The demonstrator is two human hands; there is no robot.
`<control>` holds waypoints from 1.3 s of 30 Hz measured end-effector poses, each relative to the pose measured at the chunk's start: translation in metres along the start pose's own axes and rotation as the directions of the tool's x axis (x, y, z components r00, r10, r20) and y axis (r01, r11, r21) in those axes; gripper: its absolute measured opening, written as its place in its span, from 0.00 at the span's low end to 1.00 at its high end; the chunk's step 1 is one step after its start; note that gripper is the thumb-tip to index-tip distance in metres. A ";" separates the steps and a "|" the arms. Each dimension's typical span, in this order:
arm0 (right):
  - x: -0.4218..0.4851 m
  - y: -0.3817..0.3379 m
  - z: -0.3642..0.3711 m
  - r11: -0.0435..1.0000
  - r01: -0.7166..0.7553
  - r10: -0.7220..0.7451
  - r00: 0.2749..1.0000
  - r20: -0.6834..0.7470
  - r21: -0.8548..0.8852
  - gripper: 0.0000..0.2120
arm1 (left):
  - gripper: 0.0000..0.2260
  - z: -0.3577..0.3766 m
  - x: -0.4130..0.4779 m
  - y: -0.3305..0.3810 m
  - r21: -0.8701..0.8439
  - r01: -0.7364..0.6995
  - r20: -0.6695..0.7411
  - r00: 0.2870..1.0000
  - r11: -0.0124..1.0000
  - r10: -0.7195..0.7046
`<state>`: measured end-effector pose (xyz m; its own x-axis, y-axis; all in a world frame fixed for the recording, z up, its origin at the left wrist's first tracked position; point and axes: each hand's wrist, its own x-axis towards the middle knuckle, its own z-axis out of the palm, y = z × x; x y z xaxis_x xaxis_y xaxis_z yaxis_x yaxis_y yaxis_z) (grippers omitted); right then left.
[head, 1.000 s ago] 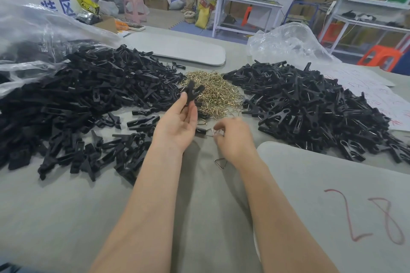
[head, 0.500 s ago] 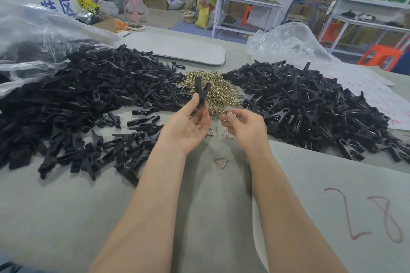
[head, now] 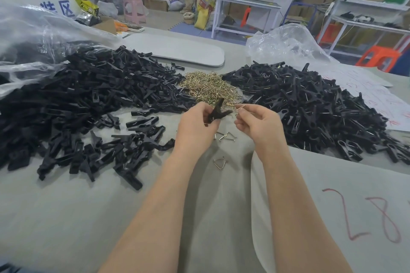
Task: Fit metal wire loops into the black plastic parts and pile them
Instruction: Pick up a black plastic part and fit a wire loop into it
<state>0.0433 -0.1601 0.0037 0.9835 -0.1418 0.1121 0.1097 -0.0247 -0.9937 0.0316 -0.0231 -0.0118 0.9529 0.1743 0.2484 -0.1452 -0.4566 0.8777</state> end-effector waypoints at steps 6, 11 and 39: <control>-0.002 -0.004 -0.001 0.994 0.050 -0.058 0.994 -0.092 -0.092 0.02 | 0.08 0.004 -0.002 -0.001 0.163 -0.193 0.061 0.981 0.967 0.186; -0.002 -0.005 -0.002 0.971 0.008 -0.026 0.997 -0.073 -0.240 0.07 | 0.08 0.005 -0.004 0.000 0.208 -0.266 0.074 0.964 0.941 0.256; -0.003 -0.002 0.004 0.962 -0.088 0.028 0.974 -0.227 -0.257 0.11 | 0.07 0.006 -0.009 0.007 0.276 -0.363 0.086 0.932 0.890 0.353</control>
<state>0.0407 -0.1561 0.0056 0.9281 -0.3629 0.0831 -0.0175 -0.2656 -0.9639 0.0233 -0.0329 -0.0104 0.8593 -0.0742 0.5061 -0.4015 -0.7108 0.5776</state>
